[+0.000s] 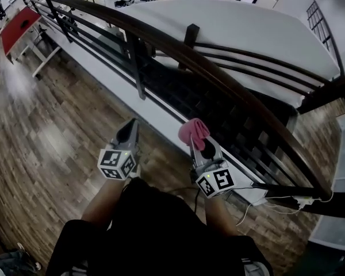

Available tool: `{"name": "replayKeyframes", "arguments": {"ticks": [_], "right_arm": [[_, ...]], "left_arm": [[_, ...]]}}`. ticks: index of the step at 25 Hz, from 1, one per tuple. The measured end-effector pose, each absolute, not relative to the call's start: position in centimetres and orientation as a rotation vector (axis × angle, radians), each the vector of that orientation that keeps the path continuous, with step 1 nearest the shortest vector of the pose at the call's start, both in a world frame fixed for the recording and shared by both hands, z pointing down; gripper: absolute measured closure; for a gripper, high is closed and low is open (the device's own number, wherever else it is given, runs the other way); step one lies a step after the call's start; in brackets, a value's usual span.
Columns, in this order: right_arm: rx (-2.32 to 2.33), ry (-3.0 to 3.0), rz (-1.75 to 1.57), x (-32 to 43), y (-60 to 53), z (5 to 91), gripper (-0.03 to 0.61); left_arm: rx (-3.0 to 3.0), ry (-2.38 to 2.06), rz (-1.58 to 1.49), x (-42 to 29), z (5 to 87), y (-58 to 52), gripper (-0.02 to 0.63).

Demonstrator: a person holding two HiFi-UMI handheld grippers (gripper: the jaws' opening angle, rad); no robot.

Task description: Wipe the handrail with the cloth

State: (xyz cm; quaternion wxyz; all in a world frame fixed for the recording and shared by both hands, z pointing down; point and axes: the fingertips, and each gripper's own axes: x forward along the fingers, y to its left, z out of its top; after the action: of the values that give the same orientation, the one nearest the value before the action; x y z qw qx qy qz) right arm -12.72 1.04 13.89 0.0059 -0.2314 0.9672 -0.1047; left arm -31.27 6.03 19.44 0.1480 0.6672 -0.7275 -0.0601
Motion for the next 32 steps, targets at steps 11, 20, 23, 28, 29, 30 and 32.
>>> {"name": "replayKeyframes", "arguments": {"ticks": [11, 20, 23, 28, 29, 30, 32], "right_arm": [[-0.760, 3.057, -0.450, -27.4, 1.5, 17.0, 0.529], [-0.865, 3.045, -0.593, -25.6, 0.5, 21.2, 0.529], [-0.854, 3.051, -0.594, -24.0, -0.2, 21.4, 0.529], [-0.822, 3.071, -0.643, -18.8, -1.4, 21.8, 0.529], [-0.823, 3.077, -0.652, -17.4, -1.7, 21.9, 0.529], [-0.826, 3.084, -0.658, -15.9, -2.1, 21.9, 0.529], [-0.826, 3.103, -0.645, -13.2, -3.0, 21.8, 0.529]], "left_arm": [[1.893, -2.024, -0.085, -44.4, 22.7, 6.2, 0.615], [1.908, -1.946, -0.078, -43.3, 25.5, 3.5, 0.615], [1.927, -1.932, -0.061, -41.5, 25.4, 2.0, 0.615], [1.909, -1.943, -0.042, -36.8, 25.5, 0.7, 0.615], [1.895, -1.950, -0.042, -35.8, 25.8, 0.6, 0.615], [1.880, -1.958, -0.044, -35.0, 26.1, 0.5, 0.615], [1.853, -1.973, -0.058, -33.4, 26.6, -0.2, 0.615]]}}
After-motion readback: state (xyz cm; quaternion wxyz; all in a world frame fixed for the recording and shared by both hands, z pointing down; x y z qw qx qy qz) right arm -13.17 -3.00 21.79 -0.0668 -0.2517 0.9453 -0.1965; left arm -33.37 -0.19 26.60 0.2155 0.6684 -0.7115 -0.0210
